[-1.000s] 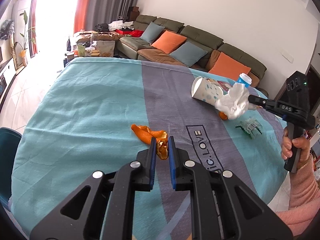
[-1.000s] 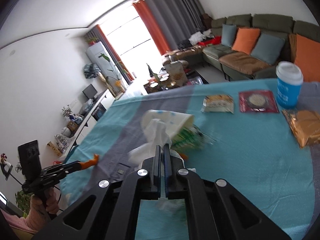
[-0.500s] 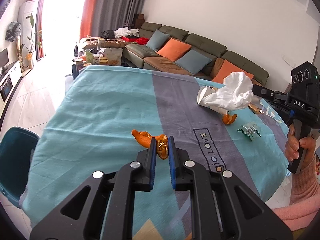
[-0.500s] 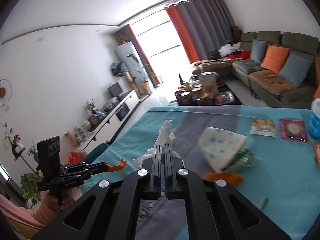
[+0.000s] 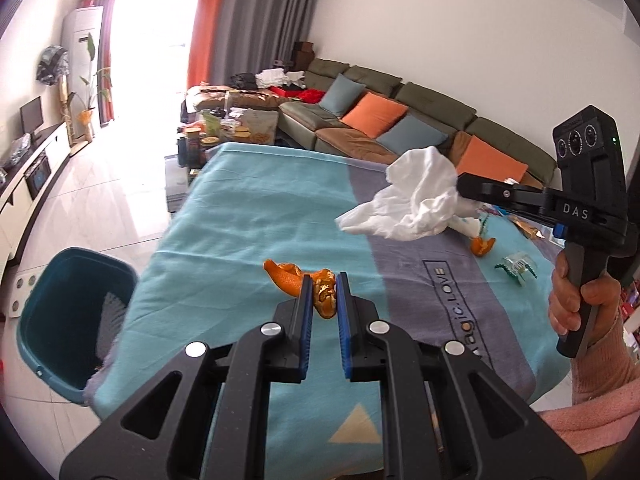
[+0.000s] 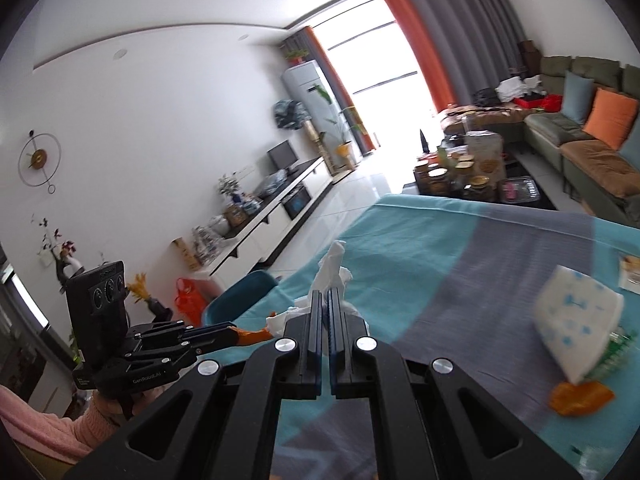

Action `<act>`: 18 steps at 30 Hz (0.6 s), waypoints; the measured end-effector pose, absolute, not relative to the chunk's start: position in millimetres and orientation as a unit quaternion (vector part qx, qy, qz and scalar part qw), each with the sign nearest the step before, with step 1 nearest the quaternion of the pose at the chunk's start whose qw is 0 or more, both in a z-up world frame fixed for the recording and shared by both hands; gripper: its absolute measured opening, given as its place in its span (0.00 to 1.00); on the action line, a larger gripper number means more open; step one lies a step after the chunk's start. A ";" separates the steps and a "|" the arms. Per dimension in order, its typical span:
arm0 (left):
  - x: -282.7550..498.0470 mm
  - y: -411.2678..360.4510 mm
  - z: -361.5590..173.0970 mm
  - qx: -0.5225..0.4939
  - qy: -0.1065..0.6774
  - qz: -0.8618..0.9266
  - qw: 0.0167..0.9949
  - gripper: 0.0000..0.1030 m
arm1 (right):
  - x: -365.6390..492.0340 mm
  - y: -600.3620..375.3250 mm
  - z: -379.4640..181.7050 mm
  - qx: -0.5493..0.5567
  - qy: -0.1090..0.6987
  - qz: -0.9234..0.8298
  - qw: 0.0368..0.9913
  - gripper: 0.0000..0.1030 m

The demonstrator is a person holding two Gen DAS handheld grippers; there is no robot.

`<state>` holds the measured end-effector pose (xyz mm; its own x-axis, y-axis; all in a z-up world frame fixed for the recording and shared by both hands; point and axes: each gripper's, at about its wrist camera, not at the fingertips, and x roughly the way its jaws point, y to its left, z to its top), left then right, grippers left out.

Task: Collect trash
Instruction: 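Carry the orange peel and tissue over the teal bin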

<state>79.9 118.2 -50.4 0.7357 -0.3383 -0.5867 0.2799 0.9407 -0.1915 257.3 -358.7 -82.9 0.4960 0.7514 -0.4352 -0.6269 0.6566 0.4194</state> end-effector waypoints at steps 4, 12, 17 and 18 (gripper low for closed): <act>76.5 134.7 -47.5 -0.052 0.321 -0.147 0.934 0.12 | 262.4 -336.9 -82.5 0.097 0.307 0.418 0.850 0.02; 69.6 165.0 -44.2 -0.061 0.315 -0.116 0.940 0.12 | 270.5 -298.0 -82.1 0.091 0.316 0.445 0.833 0.02; 66.1 183.4 -42.8 -0.066 0.310 -0.097 0.943 0.12 | 273.3 -277.7 -81.8 0.085 0.324 0.460 0.822 0.02; 66.1 185.6 -42.4 -0.067 0.310 -0.093 0.944 0.12 | 273.9 -272.3 -81.5 0.084 0.325 0.463 0.821 0.02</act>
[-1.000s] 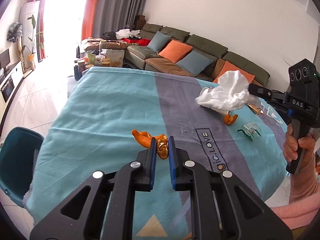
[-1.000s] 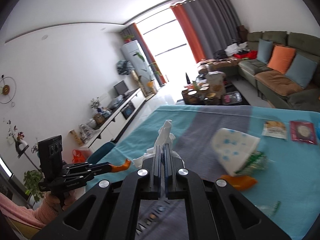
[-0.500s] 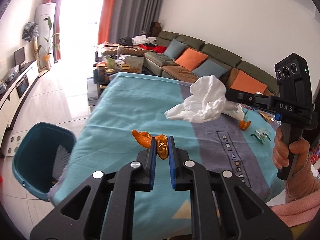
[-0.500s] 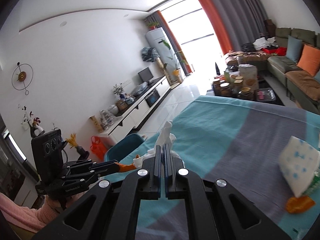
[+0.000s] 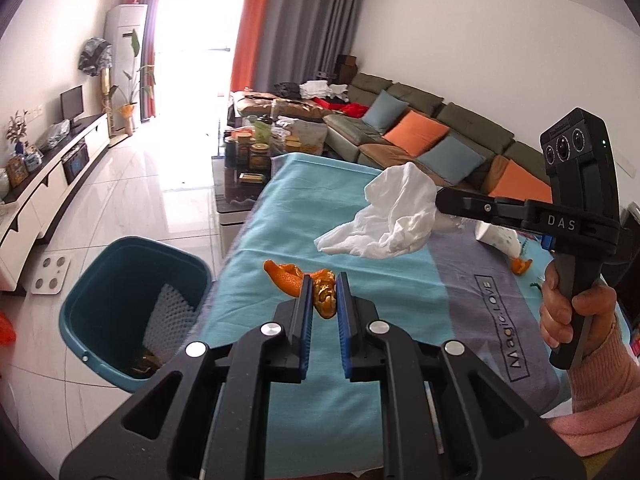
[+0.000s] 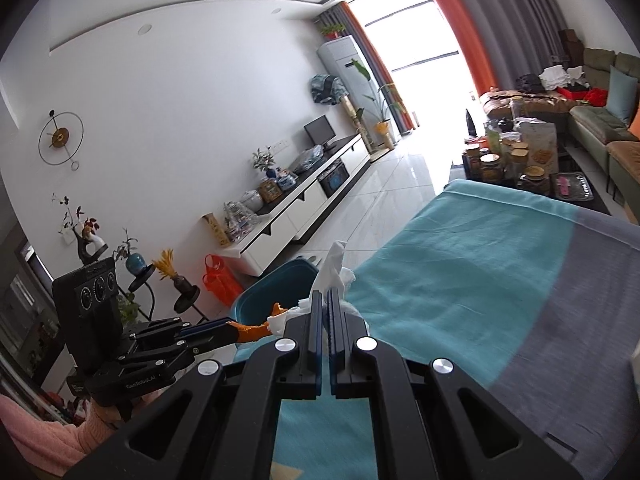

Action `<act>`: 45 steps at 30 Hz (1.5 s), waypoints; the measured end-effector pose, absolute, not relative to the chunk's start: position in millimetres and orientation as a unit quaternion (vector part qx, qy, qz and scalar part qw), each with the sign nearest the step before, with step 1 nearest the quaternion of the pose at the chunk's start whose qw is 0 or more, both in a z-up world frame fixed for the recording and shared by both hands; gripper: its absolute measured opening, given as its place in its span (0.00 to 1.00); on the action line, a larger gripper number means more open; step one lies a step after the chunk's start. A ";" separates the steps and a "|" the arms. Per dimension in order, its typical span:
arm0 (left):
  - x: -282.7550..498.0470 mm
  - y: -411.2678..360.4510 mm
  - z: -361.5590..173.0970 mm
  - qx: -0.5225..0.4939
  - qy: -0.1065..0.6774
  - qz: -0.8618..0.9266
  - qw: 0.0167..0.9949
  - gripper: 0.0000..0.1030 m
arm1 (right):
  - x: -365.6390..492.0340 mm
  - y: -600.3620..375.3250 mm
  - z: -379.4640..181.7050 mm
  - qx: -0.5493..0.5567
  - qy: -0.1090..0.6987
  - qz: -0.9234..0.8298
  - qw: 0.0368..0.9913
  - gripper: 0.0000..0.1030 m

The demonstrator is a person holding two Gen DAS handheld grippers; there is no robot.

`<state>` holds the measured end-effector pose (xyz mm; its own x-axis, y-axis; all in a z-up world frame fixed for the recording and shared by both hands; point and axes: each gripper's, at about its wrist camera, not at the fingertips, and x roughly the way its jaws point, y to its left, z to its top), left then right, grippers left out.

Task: Collect trash
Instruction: 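Carry the orange peel and tissue over the teal bin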

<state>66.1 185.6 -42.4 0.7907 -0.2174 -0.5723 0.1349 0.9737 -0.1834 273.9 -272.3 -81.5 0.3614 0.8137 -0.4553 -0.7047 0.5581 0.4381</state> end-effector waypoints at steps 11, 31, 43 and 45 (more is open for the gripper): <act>61.8 231.7 -38.5 -0.078 0.300 -0.041 0.950 0.11 | 279.2 -219.0 -79.5 0.070 0.335 0.489 0.802 0.02; 63.1 293.4 -48.3 -0.108 0.307 0.020 0.945 0.11 | 292.3 -140.9 -92.3 0.031 0.363 0.509 0.780 0.02; 77.9 303.0 -63.5 -0.111 0.322 0.040 0.940 0.11 | 292.4 -103.8 -105.0 0.006 0.379 0.514 0.770 0.02; 79.8 304.1 -66.2 -0.111 0.324 0.042 0.938 0.11 | 292.9 -98.6 -107.1 0.001 0.382 0.513 0.769 0.02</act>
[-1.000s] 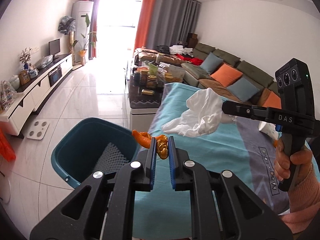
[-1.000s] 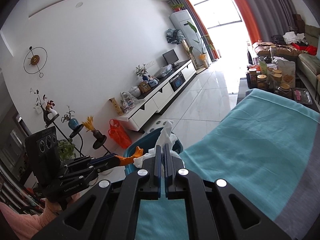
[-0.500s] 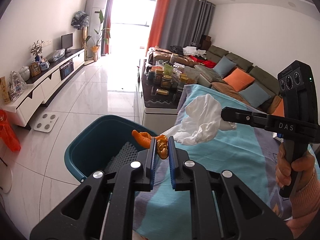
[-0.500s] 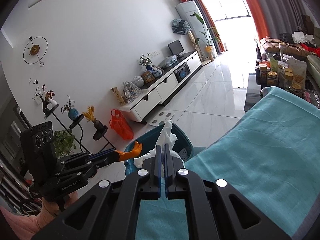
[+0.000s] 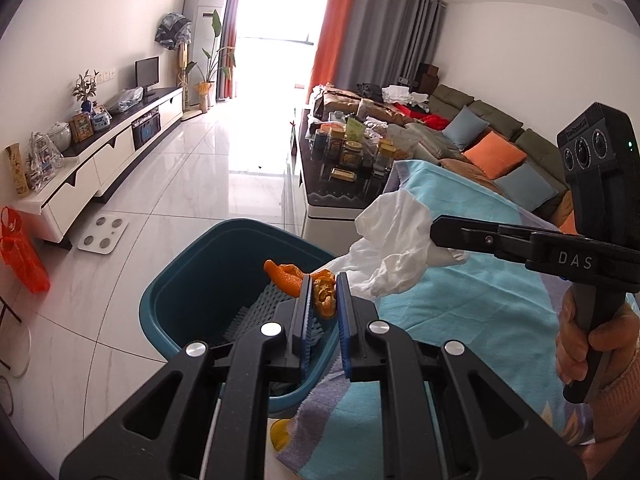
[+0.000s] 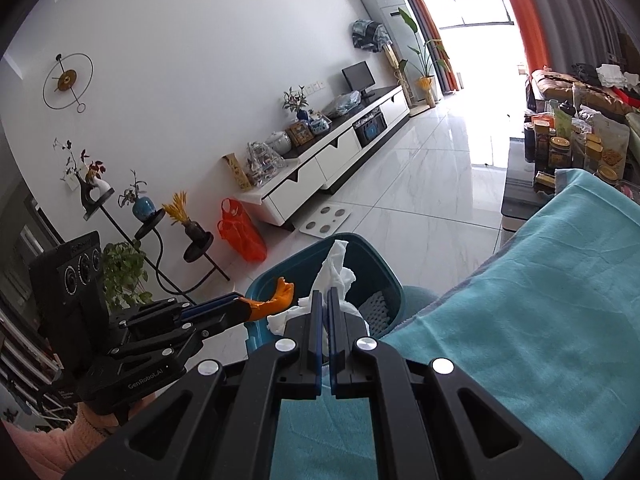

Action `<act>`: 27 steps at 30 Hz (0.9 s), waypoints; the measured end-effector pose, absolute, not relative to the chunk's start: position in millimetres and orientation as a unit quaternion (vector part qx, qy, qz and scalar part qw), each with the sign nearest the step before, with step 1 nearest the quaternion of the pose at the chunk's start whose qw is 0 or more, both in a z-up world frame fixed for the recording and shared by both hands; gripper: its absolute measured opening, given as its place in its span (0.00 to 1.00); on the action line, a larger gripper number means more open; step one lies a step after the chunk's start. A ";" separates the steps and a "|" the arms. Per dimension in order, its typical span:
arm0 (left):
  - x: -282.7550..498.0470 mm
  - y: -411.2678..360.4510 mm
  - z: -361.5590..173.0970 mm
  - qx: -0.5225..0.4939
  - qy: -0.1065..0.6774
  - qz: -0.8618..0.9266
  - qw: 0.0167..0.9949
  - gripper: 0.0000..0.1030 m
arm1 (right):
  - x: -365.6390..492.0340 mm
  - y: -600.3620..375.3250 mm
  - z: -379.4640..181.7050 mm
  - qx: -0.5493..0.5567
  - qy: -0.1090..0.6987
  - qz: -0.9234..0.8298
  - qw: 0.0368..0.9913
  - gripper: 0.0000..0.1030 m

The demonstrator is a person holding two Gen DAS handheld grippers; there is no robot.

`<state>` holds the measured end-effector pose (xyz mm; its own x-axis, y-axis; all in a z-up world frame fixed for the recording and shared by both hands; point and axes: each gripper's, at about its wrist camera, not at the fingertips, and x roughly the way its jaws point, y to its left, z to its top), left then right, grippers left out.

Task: Collect trash
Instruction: 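Carry the orange peel and tissue over the teal bin, then open both tools to drop the peel and tissue into the bin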

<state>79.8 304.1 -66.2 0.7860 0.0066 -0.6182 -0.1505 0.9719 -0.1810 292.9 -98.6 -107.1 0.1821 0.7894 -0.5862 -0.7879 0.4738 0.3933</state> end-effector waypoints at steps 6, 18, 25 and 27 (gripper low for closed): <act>93.2 305.1 -74.3 -0.114 0.332 0.052 0.935 0.11 | 297.1 -84.9 -115.0 -0.013 0.391 0.511 0.765 0.02; 119.2 318.9 -100.7 -0.124 0.355 0.068 0.924 0.12 | 300.7 -55.5 -133.6 -0.032 0.417 0.502 0.757 0.02; 135.6 324.5 -115.5 -0.133 0.367 0.071 0.918 0.12 | 303.1 -38.7 -143.0 -0.041 0.434 0.496 0.751 0.02; 139.4 326.6 -120.2 -0.136 0.370 0.071 0.916 0.12 | 303.9 -35.3 -145.6 -0.043 0.439 0.494 0.749 0.02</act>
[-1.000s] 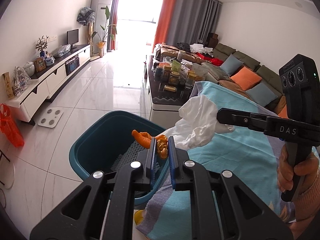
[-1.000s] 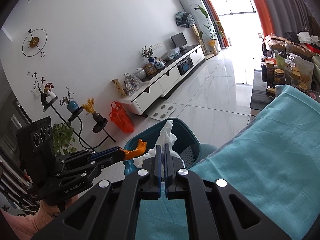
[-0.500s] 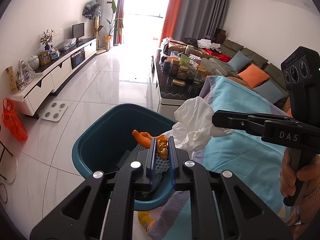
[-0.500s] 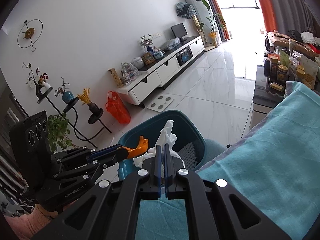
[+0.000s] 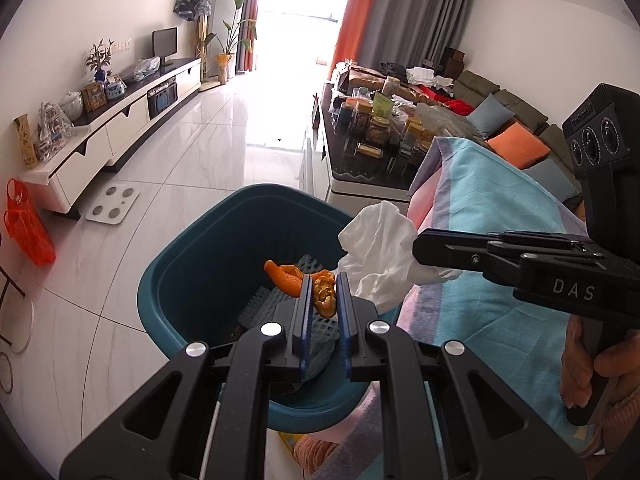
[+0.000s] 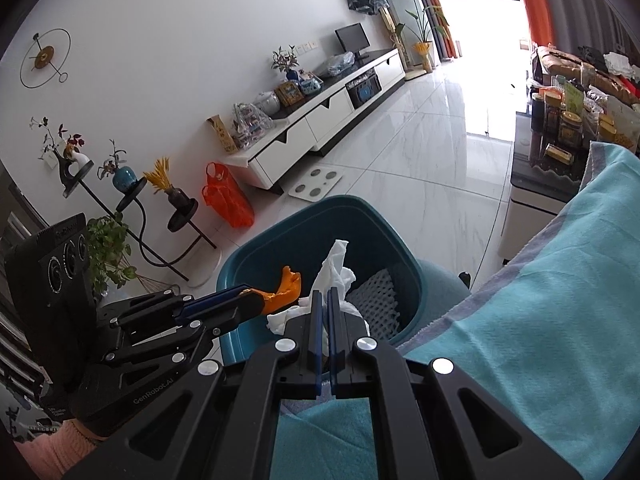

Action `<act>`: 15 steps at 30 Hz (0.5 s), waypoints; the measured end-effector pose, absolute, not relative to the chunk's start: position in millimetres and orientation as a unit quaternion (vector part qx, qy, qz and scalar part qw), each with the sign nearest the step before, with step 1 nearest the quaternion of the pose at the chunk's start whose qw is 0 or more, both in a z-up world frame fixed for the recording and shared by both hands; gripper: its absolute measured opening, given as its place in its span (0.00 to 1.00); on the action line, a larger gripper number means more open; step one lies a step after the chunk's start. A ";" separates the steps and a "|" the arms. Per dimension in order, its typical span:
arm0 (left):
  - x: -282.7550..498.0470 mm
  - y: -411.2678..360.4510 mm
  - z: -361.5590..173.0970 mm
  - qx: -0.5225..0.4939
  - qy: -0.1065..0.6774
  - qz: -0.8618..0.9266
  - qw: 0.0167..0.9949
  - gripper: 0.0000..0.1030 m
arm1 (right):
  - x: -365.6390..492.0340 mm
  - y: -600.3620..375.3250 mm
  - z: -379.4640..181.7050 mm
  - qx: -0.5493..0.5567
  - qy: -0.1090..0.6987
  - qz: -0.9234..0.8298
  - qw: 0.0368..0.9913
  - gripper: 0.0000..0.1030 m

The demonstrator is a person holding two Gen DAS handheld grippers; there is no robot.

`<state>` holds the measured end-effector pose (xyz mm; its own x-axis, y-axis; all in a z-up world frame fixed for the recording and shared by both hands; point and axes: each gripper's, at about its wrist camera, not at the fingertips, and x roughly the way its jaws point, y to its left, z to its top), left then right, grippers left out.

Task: Collect trash
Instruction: 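Open both tools to drop the peel and tissue into the bin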

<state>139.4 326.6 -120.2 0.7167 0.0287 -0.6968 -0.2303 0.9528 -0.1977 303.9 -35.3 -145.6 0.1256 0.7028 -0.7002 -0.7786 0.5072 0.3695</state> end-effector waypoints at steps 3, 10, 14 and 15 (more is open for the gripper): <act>142.5 327.3 -125.8 -0.139 0.373 0.074 0.914 0.12 | 304.1 -31.3 -149.5 -0.046 0.445 0.492 0.747 0.02; 145.6 330.4 -136.4 -0.147 0.379 0.081 0.910 0.12 | 305.5 -21.1 -154.6 -0.048 0.458 0.491 0.739 0.04; 144.6 332.4 -138.1 -0.151 0.374 0.085 0.911 0.13 | 305.0 -21.1 -156.5 -0.046 0.462 0.489 0.738 0.04; 145.1 332.4 -137.8 -0.153 0.372 0.085 0.912 0.14 | 304.6 -22.3 -155.4 -0.045 0.461 0.489 0.739 0.04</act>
<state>145.1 332.4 -137.8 0.7083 0.0419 -0.7046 -0.2694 0.9388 -0.2149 304.6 -22.3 -155.4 0.0967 0.6825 -0.7245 -0.7646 0.5170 0.3849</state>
